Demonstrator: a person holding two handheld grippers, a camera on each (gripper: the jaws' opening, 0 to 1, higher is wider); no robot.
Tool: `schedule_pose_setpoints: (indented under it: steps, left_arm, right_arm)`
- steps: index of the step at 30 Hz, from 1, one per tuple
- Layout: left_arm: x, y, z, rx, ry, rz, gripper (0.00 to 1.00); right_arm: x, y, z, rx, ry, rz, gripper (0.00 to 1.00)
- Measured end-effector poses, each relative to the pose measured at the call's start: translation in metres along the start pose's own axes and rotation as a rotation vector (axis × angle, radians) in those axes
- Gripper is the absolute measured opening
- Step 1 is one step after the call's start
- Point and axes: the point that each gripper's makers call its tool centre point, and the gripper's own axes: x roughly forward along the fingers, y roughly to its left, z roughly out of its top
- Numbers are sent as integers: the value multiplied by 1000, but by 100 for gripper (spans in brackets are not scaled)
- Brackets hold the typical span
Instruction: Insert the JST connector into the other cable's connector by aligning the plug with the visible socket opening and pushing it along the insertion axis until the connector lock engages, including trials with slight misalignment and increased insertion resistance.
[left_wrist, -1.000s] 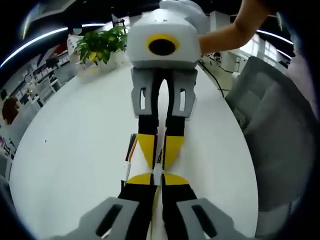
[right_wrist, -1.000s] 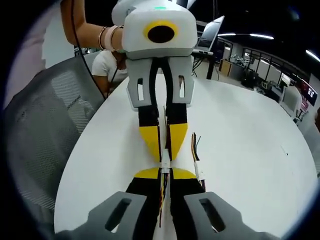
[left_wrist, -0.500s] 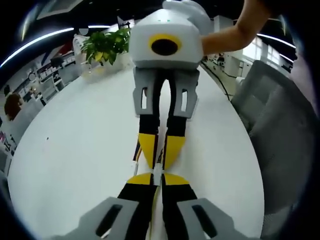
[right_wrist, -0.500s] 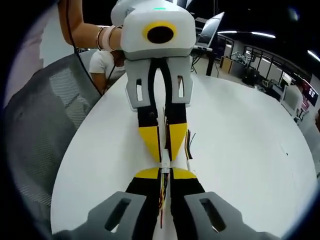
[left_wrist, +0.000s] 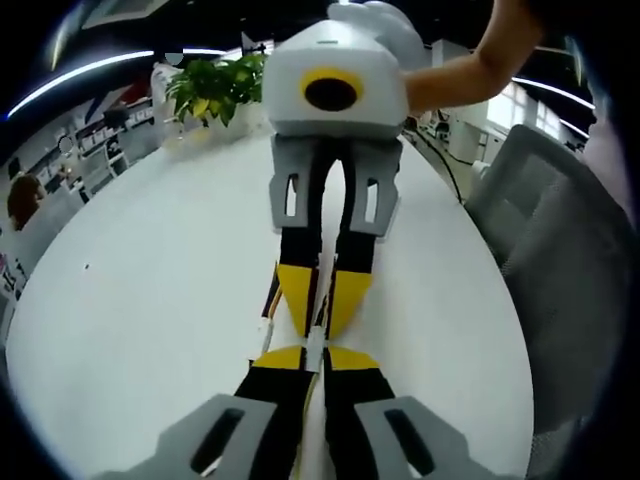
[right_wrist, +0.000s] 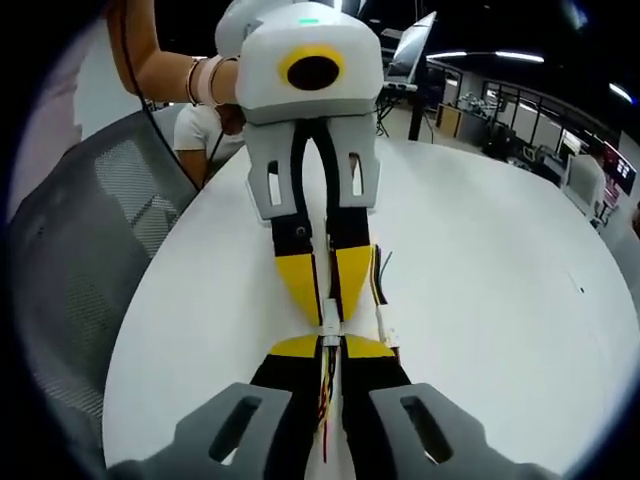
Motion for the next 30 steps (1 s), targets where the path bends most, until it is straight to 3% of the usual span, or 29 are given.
schedule_pose_setpoints:
  steps: [14,30]
  left_arm:
    - [6,-3,-6,-1,16,-2,0]
    - [5,-3,-7,13,34,10,2]
  right_arm:
    - [4,1,-5,34,11,10,4]
    - [4,2,-4,1,15,3,4]
